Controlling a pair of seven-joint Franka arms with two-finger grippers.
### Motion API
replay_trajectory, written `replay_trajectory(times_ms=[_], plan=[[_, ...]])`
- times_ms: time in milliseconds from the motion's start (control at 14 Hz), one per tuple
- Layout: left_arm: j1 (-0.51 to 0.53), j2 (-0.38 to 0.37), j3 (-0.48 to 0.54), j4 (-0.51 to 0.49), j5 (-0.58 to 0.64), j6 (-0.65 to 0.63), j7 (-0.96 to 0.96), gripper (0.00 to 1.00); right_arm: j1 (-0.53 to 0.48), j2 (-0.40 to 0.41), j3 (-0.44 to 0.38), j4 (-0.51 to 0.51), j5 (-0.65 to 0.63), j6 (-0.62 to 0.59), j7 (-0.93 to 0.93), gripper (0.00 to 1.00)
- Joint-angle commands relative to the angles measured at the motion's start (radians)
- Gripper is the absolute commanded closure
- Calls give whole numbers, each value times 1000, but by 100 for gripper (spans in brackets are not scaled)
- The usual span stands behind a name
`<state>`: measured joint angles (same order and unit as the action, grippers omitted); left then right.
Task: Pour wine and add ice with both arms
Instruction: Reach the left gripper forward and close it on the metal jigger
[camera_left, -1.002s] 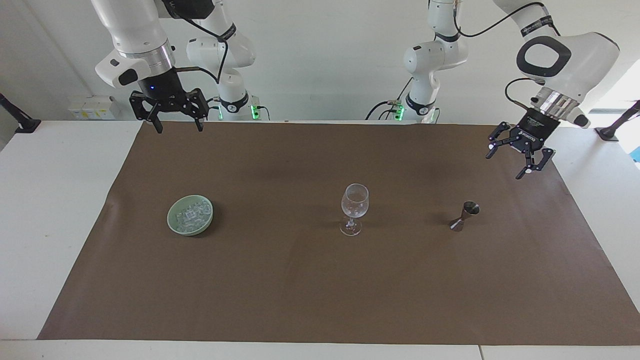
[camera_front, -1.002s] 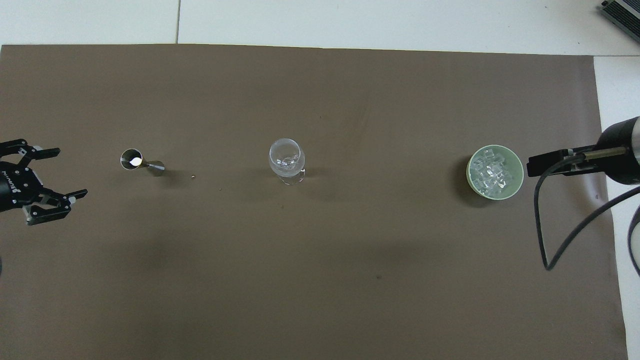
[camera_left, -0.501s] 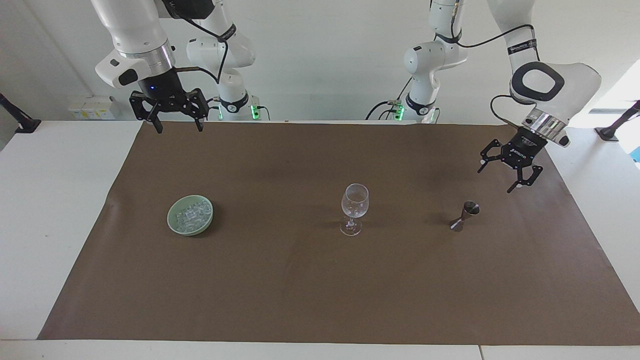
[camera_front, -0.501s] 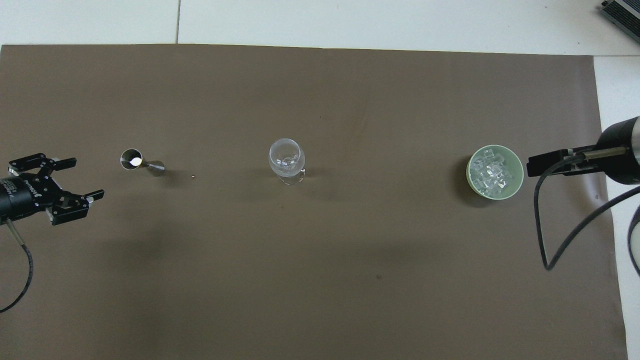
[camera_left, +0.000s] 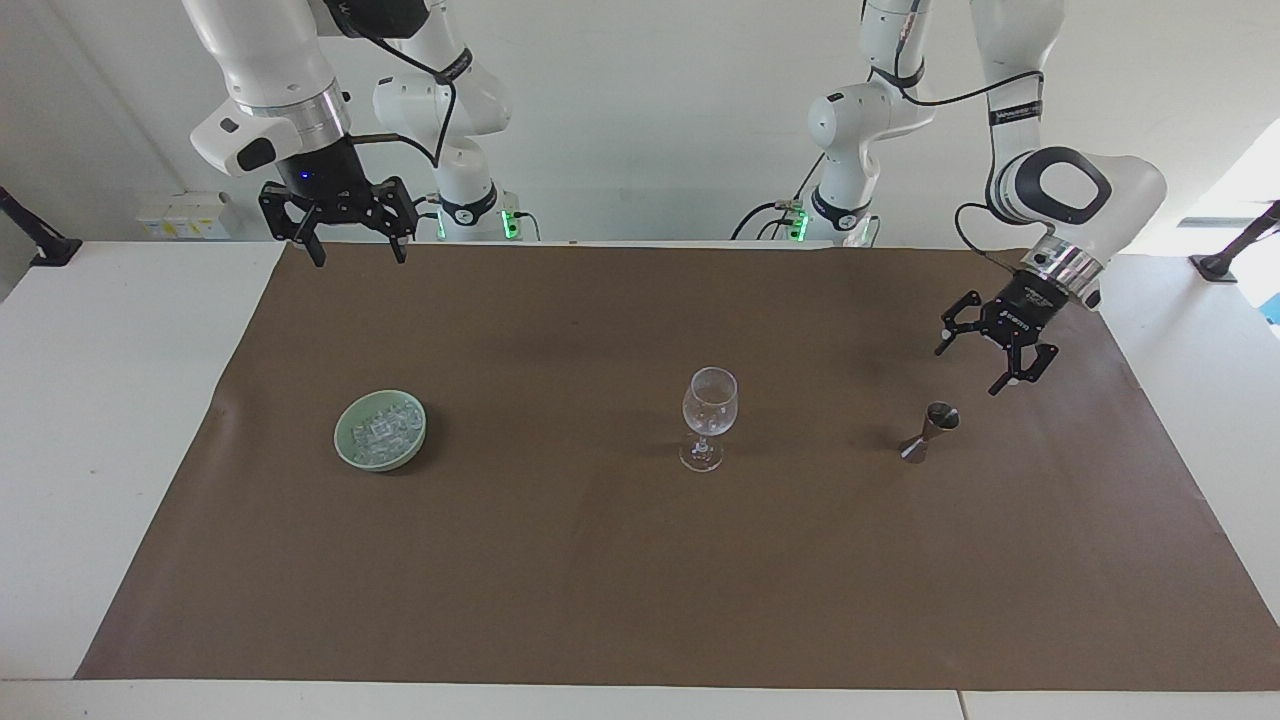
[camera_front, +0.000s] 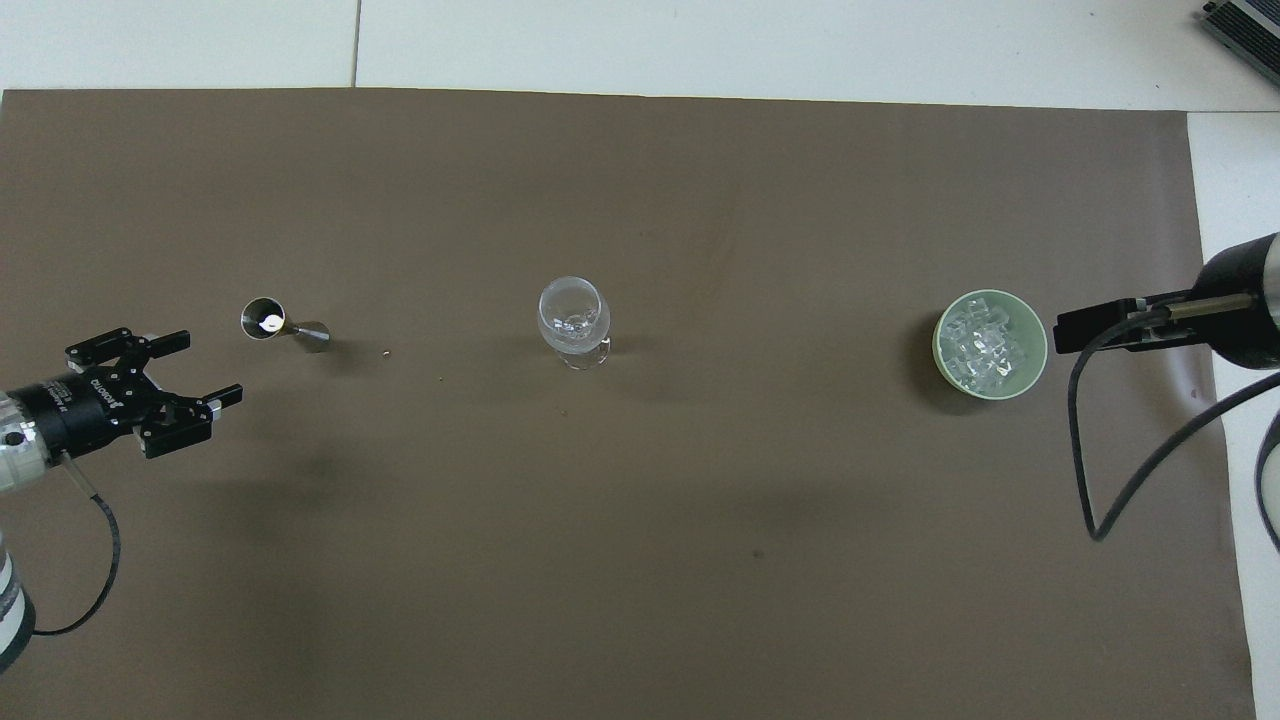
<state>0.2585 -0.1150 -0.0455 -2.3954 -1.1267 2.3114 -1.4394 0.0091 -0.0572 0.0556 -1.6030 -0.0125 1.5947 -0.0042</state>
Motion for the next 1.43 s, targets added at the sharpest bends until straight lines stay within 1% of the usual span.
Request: replay_trajectory(times_ms=[0,72,215,358,501,644,715,930,1073,1216,1359], plan=[[10,-9,-4,-45,-69,26,88,0,-9,-12,3,-6,23,-13,-23,0],[10,-5,-4,-60,-126,26,156,0,-9,-12,3,-6,23,-13,-23,0],[12,21,-4,-91,-311,14,358,0,-9,-12,4,-6,23,-13,-23,0],[19,66,-4,-105,-427,5,486,0,-9,-12,4,-6,23,-13,-23,0],[33,103,-5,-105,-476,-6,539,0,-9,-12,3,-6,23,-13,-23,0],[24,124,-5,-105,-598,-10,615,0,-9,-12,3,-6,23,-13,-23,0],[19,146,-5,-103,-631,-16,655,0,-9,-12,3,-6,23,-13,-23,0],[7,166,-7,-103,-755,-43,741,0,-9,-12,4,-6,23,-13,-23,0],[-13,185,-8,-102,-804,-44,787,0,-9,-12,3,-6,23,-13,-22,0],[-57,192,-8,-97,-867,-37,818,0,-9,-12,3,-6,23,-13,-23,0],[-65,209,-8,-87,-893,-32,821,0,-9,-12,3,-6,25,-13,-22,0]])
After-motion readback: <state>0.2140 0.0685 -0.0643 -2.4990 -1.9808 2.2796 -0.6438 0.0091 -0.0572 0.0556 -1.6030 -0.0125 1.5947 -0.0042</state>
